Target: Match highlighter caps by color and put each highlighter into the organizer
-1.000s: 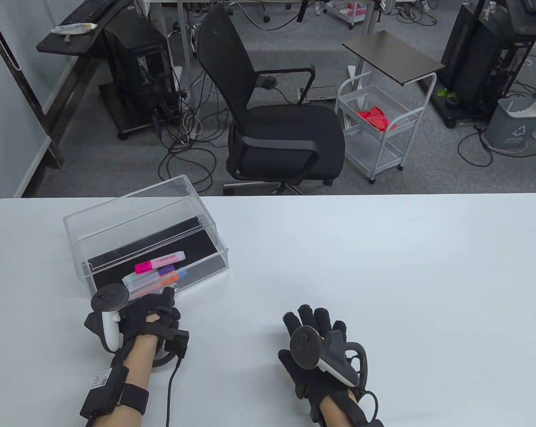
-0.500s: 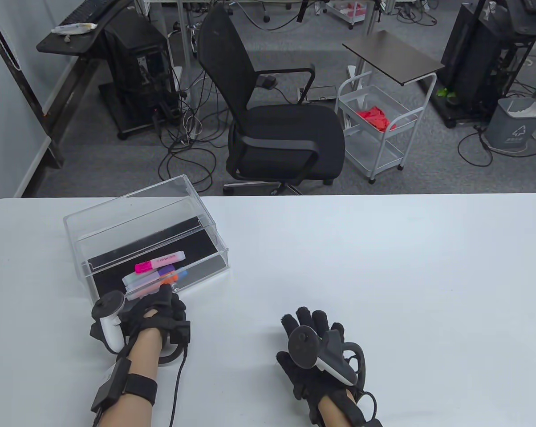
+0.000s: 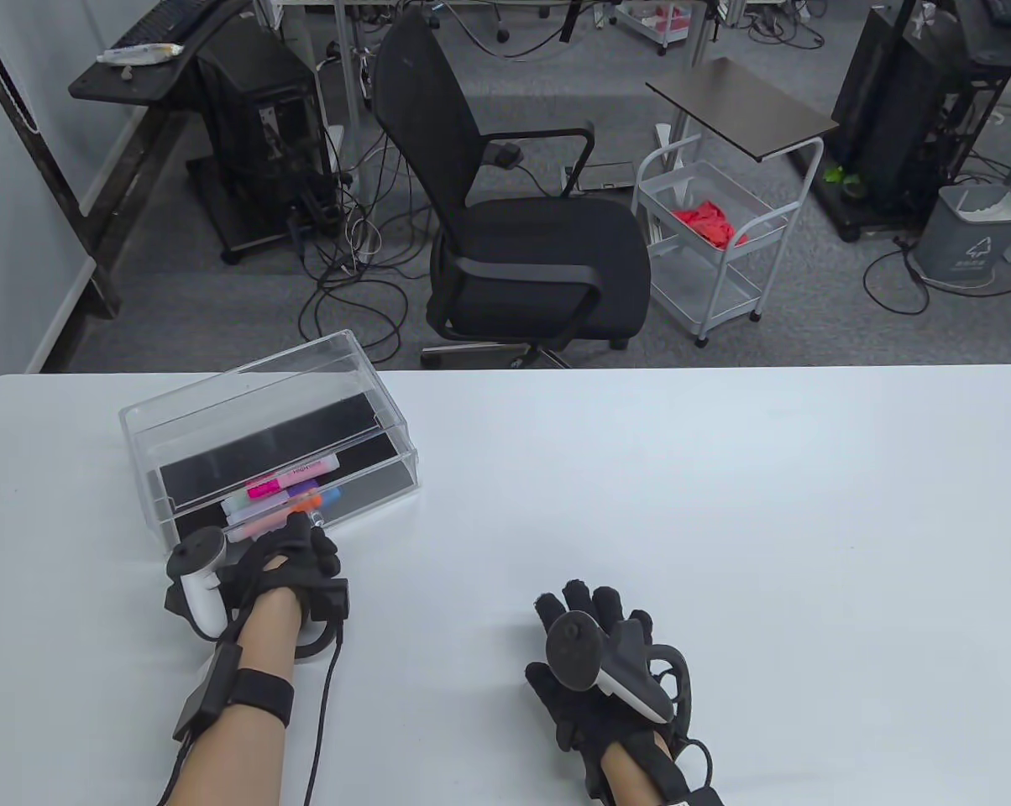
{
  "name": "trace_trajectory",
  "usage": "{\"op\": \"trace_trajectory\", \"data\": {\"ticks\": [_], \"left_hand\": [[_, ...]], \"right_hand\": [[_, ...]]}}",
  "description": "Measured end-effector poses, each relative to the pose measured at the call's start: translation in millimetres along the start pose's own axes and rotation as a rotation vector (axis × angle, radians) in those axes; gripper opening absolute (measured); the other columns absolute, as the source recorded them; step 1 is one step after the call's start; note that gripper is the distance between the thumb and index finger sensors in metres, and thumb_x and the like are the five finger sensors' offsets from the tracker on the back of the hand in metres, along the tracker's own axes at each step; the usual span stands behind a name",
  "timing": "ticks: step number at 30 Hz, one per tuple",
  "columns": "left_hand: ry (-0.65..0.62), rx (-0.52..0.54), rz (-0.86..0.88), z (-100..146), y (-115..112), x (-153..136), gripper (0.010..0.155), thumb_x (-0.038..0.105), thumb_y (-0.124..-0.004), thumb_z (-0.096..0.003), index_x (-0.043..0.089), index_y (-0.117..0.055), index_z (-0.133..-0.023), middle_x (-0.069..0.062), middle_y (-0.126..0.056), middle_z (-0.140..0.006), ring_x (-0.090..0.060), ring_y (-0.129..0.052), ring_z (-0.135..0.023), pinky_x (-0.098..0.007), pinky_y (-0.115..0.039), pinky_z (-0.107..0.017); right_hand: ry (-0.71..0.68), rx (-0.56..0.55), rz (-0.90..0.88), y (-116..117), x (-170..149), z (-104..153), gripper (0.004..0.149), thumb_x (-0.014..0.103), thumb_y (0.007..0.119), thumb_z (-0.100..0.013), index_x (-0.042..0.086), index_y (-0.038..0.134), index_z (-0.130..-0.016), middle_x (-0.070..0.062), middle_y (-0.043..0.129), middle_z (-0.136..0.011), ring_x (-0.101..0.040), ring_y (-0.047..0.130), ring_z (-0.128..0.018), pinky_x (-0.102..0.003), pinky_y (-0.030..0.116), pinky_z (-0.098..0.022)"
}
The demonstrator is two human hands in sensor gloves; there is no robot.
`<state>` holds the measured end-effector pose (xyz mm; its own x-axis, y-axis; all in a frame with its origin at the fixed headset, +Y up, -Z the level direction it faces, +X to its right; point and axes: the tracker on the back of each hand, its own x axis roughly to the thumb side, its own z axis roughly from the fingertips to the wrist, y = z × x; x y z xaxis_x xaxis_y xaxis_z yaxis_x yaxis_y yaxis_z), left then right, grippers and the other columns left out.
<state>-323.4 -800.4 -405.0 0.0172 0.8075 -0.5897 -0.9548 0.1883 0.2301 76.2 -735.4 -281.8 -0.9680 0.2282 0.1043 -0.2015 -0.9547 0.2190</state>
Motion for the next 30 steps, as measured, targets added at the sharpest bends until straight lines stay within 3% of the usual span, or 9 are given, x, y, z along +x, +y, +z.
{"op": "trace_trajectory", "data": {"ticks": [17,26,30], "left_hand": [[0.004,-0.071,-0.175,-29,9,26,0.057,0.061,-0.054,-0.0601,0.022,-0.07,-0.098,0.02,-0.092,-0.074,0.001,-0.109,-0.049,-0.015,-0.099,-0.04],[0.004,-0.098,-0.161,-27,9,26,0.065,0.064,-0.054,-0.0591,0.017,-0.065,-0.102,0.013,-0.09,-0.079,-0.007,-0.107,-0.053,-0.02,-0.097,-0.043],[0.014,-0.023,-0.163,-12,9,27,0.073,0.067,-0.061,-0.0541,0.012,-0.064,-0.102,0.005,-0.091,-0.079,-0.015,-0.108,-0.053,-0.027,-0.096,-0.042]], "right_hand": [[0.019,-0.003,0.014,1,0,-1,0.076,0.051,0.069,-0.044,0.034,0.024,-0.103,-0.004,0.013,-0.114,-0.038,0.013,-0.106,-0.072,0.018,-0.07],[0.015,0.0,0.009,2,1,-1,0.076,0.05,0.069,-0.044,0.034,0.024,-0.103,-0.003,0.013,-0.114,-0.038,0.013,-0.106,-0.072,0.018,-0.07],[0.006,-0.007,0.006,0,3,0,0.076,0.05,0.069,-0.044,0.034,0.025,-0.103,-0.003,0.013,-0.114,-0.038,0.013,-0.106,-0.072,0.018,-0.07]]}}
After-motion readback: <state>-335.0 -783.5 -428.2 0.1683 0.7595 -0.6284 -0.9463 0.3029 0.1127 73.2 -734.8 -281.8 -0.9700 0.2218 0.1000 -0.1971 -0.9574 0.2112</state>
